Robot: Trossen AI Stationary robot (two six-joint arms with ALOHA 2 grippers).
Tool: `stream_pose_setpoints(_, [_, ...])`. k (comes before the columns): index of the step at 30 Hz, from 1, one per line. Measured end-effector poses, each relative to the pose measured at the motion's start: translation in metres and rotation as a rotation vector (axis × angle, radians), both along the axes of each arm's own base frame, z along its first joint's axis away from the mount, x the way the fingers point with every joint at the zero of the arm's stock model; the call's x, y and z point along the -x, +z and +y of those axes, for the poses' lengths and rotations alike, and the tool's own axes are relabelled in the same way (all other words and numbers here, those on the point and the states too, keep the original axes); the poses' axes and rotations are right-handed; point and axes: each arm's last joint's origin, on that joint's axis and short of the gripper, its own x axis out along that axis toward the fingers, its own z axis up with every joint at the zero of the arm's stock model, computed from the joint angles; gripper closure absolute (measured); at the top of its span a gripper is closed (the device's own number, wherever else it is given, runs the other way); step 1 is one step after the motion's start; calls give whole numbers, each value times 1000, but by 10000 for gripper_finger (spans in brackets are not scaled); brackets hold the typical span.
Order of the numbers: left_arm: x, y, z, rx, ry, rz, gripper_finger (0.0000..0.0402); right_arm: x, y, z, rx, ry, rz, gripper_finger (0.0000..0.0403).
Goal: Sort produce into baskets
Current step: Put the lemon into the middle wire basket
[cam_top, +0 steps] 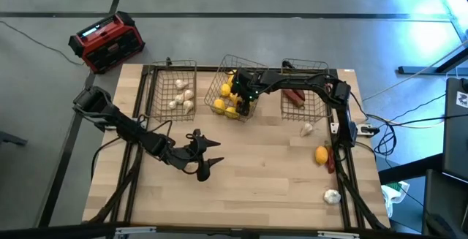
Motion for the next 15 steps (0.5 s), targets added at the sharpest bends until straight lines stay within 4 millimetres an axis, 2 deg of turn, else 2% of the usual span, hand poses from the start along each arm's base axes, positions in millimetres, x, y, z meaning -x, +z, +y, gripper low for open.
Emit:
stream_pose_setpoints(7, [0, 0, 0, 0, -1, 0, 126, 0, 0, 0, 0, 0, 1, 93])
stream_pose_setpoints(15, [0, 0, 0, 0, 0, 0, 126, 4, 7, 2, 1, 9, 9, 84])
